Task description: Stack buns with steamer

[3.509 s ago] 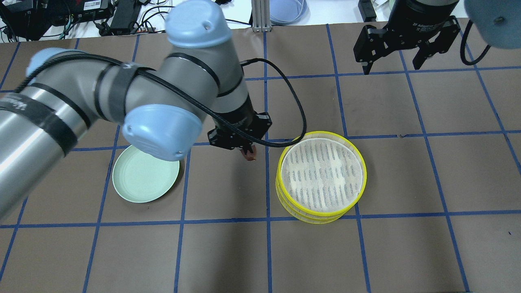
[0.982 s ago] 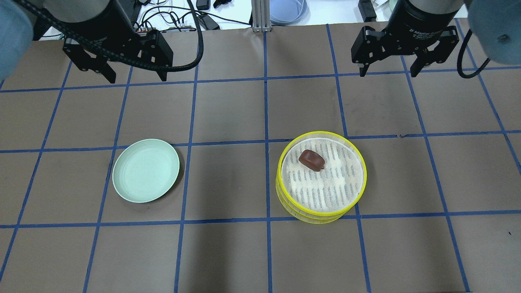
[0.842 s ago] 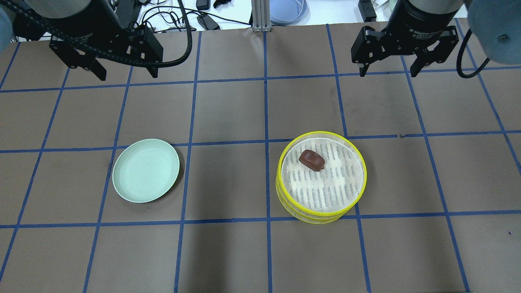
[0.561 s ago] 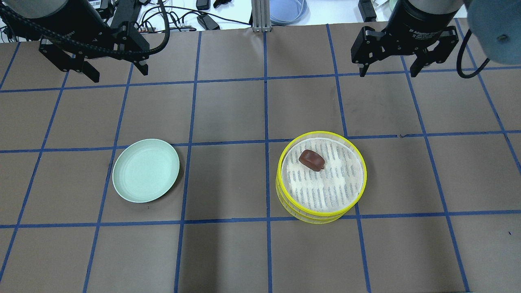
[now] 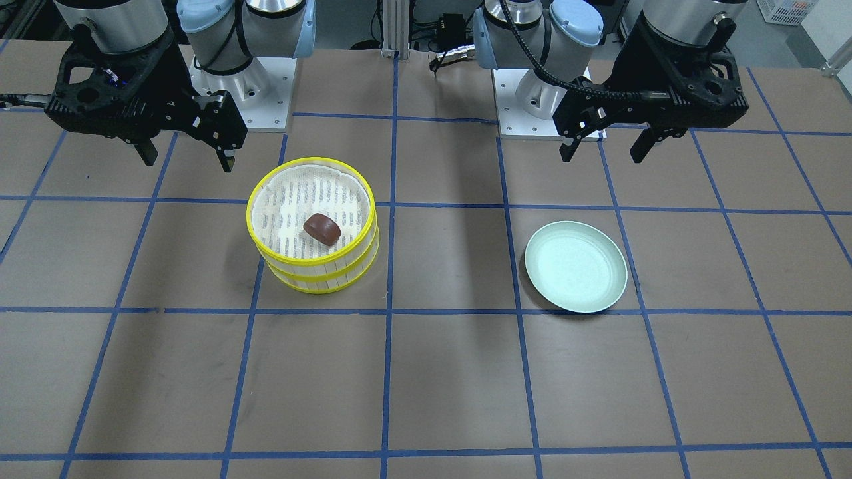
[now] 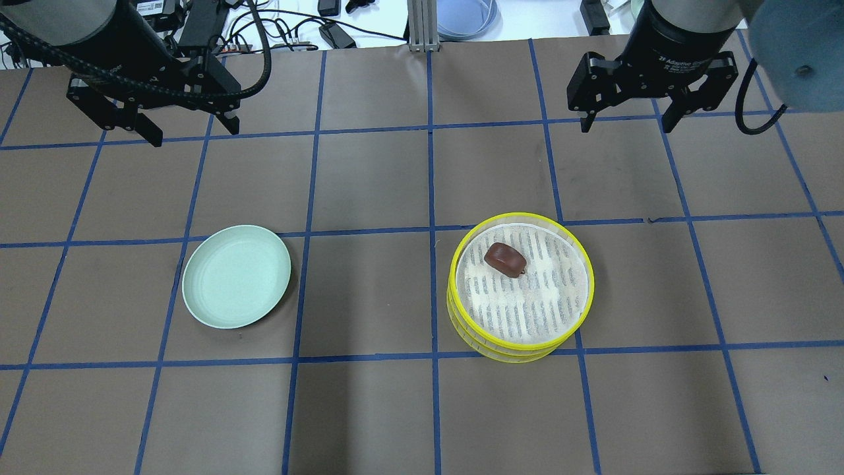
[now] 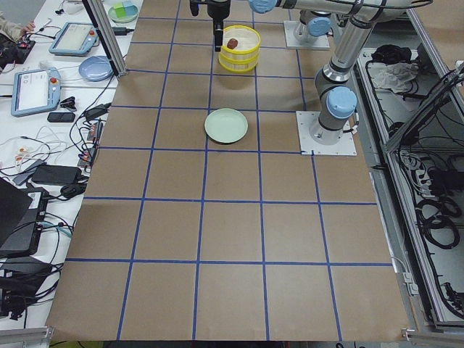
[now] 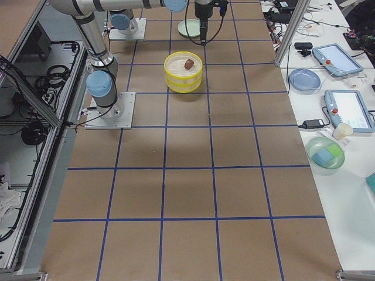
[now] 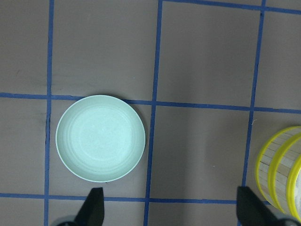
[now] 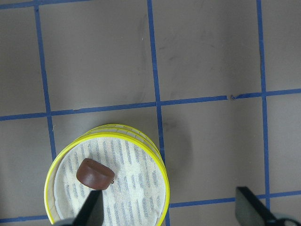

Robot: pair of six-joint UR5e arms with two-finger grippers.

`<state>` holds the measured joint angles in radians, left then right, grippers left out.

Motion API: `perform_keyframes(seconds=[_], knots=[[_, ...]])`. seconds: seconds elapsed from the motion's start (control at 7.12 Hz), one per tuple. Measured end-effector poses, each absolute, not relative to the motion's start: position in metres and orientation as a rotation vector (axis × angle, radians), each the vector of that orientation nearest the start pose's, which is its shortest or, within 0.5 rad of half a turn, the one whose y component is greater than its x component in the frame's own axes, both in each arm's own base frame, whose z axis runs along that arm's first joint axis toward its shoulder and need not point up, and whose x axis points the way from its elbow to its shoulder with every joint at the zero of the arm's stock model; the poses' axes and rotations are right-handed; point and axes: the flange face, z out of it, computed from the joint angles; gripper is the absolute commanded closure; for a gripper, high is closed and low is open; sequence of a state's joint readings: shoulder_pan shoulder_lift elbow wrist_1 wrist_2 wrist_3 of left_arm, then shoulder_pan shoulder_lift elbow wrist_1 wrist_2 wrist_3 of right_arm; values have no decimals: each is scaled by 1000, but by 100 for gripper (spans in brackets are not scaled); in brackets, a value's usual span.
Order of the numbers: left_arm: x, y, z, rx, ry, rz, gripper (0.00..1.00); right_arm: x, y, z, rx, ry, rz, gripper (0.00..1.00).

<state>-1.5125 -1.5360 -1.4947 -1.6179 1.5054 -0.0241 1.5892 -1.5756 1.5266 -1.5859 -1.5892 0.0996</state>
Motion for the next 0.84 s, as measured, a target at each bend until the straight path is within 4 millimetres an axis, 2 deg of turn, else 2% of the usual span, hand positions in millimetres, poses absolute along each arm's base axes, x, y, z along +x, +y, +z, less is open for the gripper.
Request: perform_keyframes(seconds=[0.84], knots=[[-115, -485, 536, -131, 3205, -79, 0, 141, -495, 516, 130, 3148, -147, 0]])
